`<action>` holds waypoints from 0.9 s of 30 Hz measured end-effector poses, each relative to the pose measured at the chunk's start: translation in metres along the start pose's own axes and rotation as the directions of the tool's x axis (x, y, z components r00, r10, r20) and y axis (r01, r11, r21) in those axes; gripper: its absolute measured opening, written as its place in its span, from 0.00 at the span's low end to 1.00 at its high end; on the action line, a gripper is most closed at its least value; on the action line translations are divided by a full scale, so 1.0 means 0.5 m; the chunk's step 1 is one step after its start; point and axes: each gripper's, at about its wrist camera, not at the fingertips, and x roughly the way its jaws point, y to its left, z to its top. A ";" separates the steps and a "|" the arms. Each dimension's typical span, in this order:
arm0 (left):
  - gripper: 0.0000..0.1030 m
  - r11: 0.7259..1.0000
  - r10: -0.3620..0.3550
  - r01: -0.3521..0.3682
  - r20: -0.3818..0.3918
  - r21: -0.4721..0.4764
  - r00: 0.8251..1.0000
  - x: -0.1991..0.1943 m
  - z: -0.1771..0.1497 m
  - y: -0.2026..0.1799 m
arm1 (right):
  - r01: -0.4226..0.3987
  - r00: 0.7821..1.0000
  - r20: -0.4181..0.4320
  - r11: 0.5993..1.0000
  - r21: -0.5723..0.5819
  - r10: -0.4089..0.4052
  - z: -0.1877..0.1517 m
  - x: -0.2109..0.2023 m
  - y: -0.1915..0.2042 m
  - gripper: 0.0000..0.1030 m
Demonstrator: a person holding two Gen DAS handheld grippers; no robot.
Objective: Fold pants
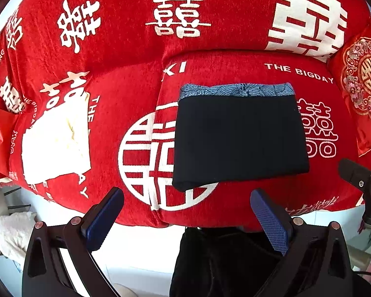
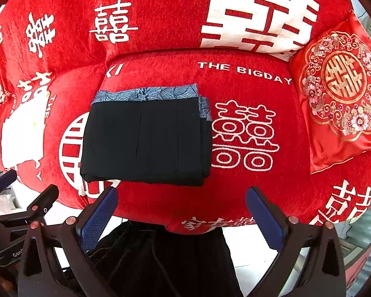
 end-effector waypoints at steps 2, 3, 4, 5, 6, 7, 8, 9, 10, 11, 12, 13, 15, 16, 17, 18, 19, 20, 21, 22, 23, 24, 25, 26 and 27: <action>1.00 1.000 0.002 -0.002 0.004 0.008 1.000 -0.002 0.000 -0.004 | 0.001 1.000 0.000 1.000 -0.004 -0.001 0.001 0.000 0.001 1.00; 1.00 1.000 0.003 -0.003 0.005 0.010 1.000 -0.003 0.000 -0.006 | 0.000 1.000 -0.002 1.000 -0.006 0.000 0.001 0.001 0.001 1.00; 1.00 1.000 0.003 -0.003 0.007 0.014 1.000 -0.004 0.000 -0.008 | 0.000 1.000 -0.002 1.000 -0.006 0.000 0.001 0.001 0.002 1.00; 1.00 1.000 0.004 -0.004 0.009 0.019 1.000 -0.005 0.001 -0.009 | 0.001 1.000 -0.003 1.000 -0.006 -0.001 0.000 0.001 0.002 1.00; 1.00 1.000 0.004 -0.005 0.010 0.021 1.000 -0.006 0.001 -0.009 | 0.001 1.000 -0.003 1.000 -0.007 -0.001 -0.001 0.001 0.002 1.00; 1.00 1.000 0.005 -0.005 0.011 0.023 1.000 -0.006 0.002 -0.010 | 0.001 1.000 -0.003 1.000 -0.006 -0.002 -0.001 0.000 0.002 1.00; 1.00 1.000 0.005 -0.006 0.012 0.026 1.000 -0.007 0.002 -0.010 | 0.002 1.000 -0.002 1.000 -0.006 -0.002 0.000 0.001 0.003 1.00; 1.00 1.000 0.005 -0.006 0.013 0.027 1.000 -0.008 0.002 -0.010 | 0.003 1.000 -0.001 1.000 -0.006 -0.003 0.000 0.000 0.003 1.00; 1.00 1.000 0.005 -0.005 0.015 0.029 1.000 -0.008 0.002 -0.010 | 0.004 1.000 0.000 1.000 -0.006 -0.004 0.000 0.000 0.003 1.00; 1.00 1.000 0.005 -0.005 0.016 0.030 1.000 -0.009 0.002 -0.011 | 0.003 1.000 0.000 1.000 -0.007 -0.003 0.001 0.000 0.002 1.00; 1.00 0.999 0.004 -0.005 0.016 0.031 1.000 -0.010 0.003 -0.012 | 0.004 1.000 0.001 1.000 -0.007 -0.004 0.001 0.000 0.002 1.00; 1.00 0.999 0.004 -0.005 0.018 0.033 1.000 -0.010 0.002 -0.013 | 0.005 1.000 0.000 1.000 -0.007 -0.005 0.001 0.000 0.002 1.00; 1.00 0.999 0.004 -0.004 0.020 0.033 1.000 -0.012 0.002 -0.013 | 0.005 1.000 0.002 1.000 -0.008 -0.005 0.001 -0.002 0.002 1.00; 1.00 0.999 0.004 -0.005 0.021 0.032 1.000 -0.013 0.002 -0.015 | 0.006 1.000 0.002 1.000 -0.008 -0.006 0.001 -0.002 0.002 1.00; 1.00 0.999 0.005 -0.006 0.022 0.033 1.000 -0.013 0.001 -0.015 | 0.006 1.000 0.002 1.000 -0.009 -0.006 0.001 -0.002 0.002 1.00; 1.00 0.999 0.004 -0.005 0.021 0.033 1.000 -0.013 0.001 -0.015 | 0.005 1.000 0.002 1.000 -0.009 -0.005 0.001 -0.002 0.002 1.00; 1.00 0.999 0.004 -0.004 0.021 0.032 1.000 -0.014 0.001 -0.015 | 0.004 1.000 0.001 1.000 -0.008 -0.004 0.001 -0.002 0.002 1.00; 1.00 1.000 0.004 -0.005 0.021 0.031 1.000 -0.013 0.001 -0.015 | 0.005 1.000 0.001 1.000 -0.009 -0.005 0.000 -0.002 0.002 1.00; 1.00 1.000 0.004 -0.005 0.021 0.030 1.000 -0.014 0.001 -0.015 | 0.005 1.000 0.001 1.000 -0.008 -0.005 0.000 -0.003 0.002 1.00; 1.00 0.999 0.004 -0.004 0.020 0.032 1.000 -0.013 0.001 -0.014 | 0.004 1.000 0.001 1.000 -0.007 -0.004 0.000 -0.004 0.002 1.00; 1.00 1.000 0.003 -0.004 0.020 0.031 1.000 -0.013 0.000 -0.014 | 0.005 1.000 0.002 1.000 -0.007 -0.004 -0.001 -0.003 0.003 1.00; 1.00 1.000 0.003 -0.004 0.021 0.030 1.000 -0.014 0.000 -0.014 | 0.004 1.000 0.002 1.000 -0.006 -0.004 -0.001 -0.004 0.003 1.00; 1.00 1.000 0.003 -0.004 0.021 0.028 1.000 -0.015 0.000 -0.014 | 0.004 1.000 0.002 1.000 -0.008 -0.004 0.000 -0.003 0.003 1.00; 1.00 1.000 0.003 -0.003 0.022 0.026 1.000 -0.016 0.000 -0.013 | 0.005 1.000 0.002 1.000 -0.009 -0.005 0.000 -0.003 0.002 1.00; 1.00 1.000 0.002 -0.003 0.022 0.026 1.000 -0.016 -0.001 -0.013 | 0.004 1.000 0.002 1.000 -0.008 -0.004 0.000 -0.003 0.003 1.00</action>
